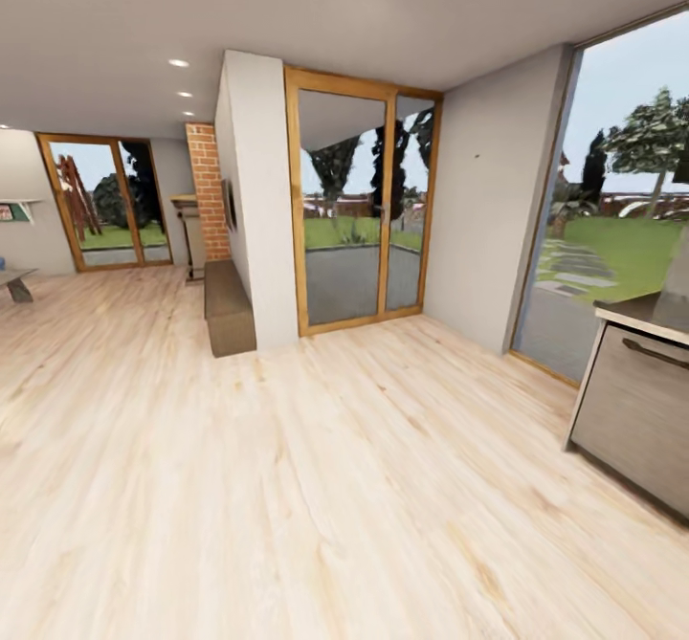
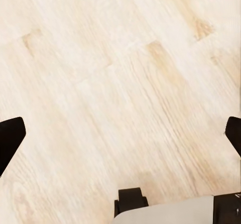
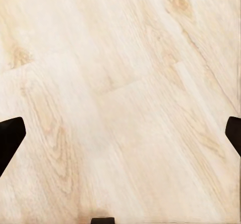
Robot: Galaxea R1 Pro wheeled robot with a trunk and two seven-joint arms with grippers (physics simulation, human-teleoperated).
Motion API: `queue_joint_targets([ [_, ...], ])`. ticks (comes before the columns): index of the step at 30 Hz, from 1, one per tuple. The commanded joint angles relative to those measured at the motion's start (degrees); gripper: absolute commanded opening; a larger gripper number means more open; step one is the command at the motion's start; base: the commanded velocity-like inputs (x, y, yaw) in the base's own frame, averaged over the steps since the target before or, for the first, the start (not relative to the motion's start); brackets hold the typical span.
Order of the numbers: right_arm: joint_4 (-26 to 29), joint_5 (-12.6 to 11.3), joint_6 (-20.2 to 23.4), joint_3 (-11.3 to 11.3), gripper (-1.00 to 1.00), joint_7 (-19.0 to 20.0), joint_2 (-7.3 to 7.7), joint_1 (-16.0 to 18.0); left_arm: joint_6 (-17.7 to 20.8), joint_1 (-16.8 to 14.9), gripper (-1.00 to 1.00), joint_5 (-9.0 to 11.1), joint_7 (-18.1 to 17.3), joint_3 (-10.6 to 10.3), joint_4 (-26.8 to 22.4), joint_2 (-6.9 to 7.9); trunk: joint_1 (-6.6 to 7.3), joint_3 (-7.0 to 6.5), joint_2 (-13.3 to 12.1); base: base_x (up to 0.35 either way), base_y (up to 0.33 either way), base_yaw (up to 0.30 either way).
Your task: Pick up the poster from the kitchen countertop and hang it on one of the wall nails in the kitchen.
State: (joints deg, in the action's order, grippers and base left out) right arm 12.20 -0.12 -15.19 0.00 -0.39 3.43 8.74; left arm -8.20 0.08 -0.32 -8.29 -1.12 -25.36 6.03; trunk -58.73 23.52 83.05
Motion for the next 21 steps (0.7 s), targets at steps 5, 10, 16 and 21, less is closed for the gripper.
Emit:
queue_joint_targets([
  [5, -0.1, 0.0, -0.2, 0.0, 1.00, 0.0, 0.00, 0.1, -0.1, 0.0, 1.00, 0.0, 0.0, -0.1, 0.0, 0.04, 0.00, -0.15, 0.0, 0.000, 0.000, -0.291],
  [10, -0.1, 0.0, -0.2, 0.0, 1.00, 0.0, 0.00, 0.1, -0.1, 0.0, 1.00, -0.1, 0.0, -0.1, 0.0, 0.04, 0.00, -0.35, 0.0, 0.000, 0.000, -0.291],
  [16, -0.1, 0.0, -0.2, 0.0, 1.00, 0.0, 0.00, 0.1, -0.1, 0.0, 1.00, -0.1, 0.0, -0.1, 0.0, 0.04, 0.00, -0.59, 0.0, 0.000, 0.000, -0.290],
  [21, -0.1, 0.0, -0.2, 0.0, 1.00, 0.0, 0.00, 0.1, -0.1, 0.0, 1.00, -0.1, 0.0, -0.1, 0.0, 0.04, 0.00, -0.79, 0.0, 0.000, 0.000, -0.291],
])
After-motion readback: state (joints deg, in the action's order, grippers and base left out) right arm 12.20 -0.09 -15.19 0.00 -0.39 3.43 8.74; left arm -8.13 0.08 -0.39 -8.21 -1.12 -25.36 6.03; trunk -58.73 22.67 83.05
